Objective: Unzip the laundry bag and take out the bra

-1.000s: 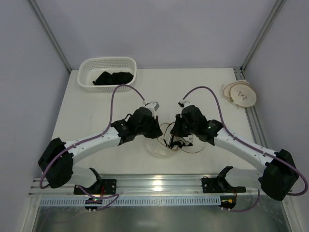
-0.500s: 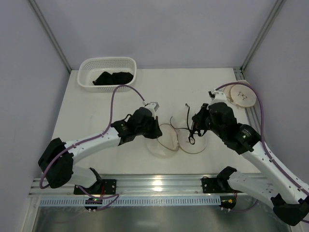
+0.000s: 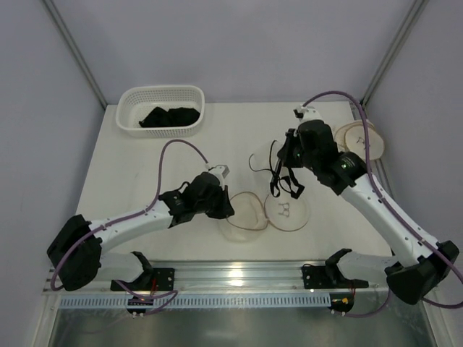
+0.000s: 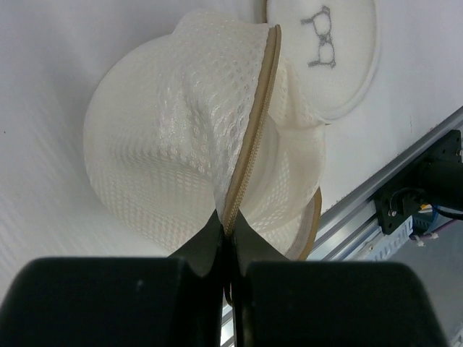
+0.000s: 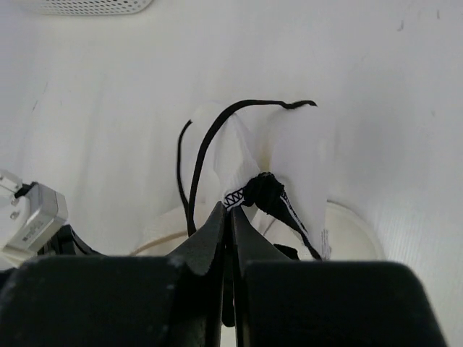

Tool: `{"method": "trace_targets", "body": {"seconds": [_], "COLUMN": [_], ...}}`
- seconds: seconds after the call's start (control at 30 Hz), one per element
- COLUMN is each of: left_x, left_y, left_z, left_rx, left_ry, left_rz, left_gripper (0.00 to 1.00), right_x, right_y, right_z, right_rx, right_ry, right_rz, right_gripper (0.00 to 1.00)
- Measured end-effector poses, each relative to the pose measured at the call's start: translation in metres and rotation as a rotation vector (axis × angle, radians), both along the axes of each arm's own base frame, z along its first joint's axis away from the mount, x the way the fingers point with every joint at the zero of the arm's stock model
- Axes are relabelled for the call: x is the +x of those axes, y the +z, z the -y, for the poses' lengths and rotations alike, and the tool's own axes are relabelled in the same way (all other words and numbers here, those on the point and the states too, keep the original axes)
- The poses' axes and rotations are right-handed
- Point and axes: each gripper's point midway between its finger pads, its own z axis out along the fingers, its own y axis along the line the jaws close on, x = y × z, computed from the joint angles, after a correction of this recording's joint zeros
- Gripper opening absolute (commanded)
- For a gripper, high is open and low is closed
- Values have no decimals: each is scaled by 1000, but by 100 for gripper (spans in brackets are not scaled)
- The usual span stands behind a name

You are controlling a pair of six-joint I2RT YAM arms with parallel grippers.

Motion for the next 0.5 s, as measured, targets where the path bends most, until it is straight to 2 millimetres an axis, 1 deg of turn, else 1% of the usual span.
{"method": "trace_targets", "body": {"seconds": [0.07, 0.17, 0.2, 0.23, 0.27, 0.3, 0.33, 0.37, 0.4, 0.43, 0.47, 0.5], "left_x": [-5, -8, -8, -8, -7, -5, -4, -2, -2, 0, 1, 2], "left_y": [-2, 1, 2, 4, 5, 6, 8, 8, 8, 8, 7, 8], "left_z": [-6, -12, -14, -16, -18, -20, -20, -21, -22, -23, -24, -24], "left_rx": [-2, -14, -19, -24, -24, -24, -26, -27, -24, -23, -23, -23], "left_ry": [8, 27, 35, 46, 57, 71, 85, 98, 104, 118, 133, 146], "left_rz": [-4, 4, 7, 15, 22, 27, 30, 32, 34, 35, 33, 34], "left_gripper": [0, 0, 3, 17, 26, 32, 41, 74, 87, 95, 99, 99], "right_x": [16, 40, 49, 57, 65, 71, 76, 81, 83, 85, 85, 85], "right_y": [1, 6, 8, 10, 11, 10, 10, 7, 4, -1, -6, -11], "right_z": [-15, -40, -50, -59, -67, -74, -80, -85, -89, -93, -95, -97], "right_rx": [1, 13, 20, 28, 34, 37, 40, 43, 44, 42, 42, 40], "right_ry": [40, 105, 130, 150, 172, 189, 202, 217, 230, 241, 252, 263], "right_rz": [-6, -10, -8, -6, -7, -9, -11, -16, -24, -35, -48, -61], "right_gripper": [4, 4, 4, 3, 4, 4, 4, 4, 4, 4, 4, 4]}}
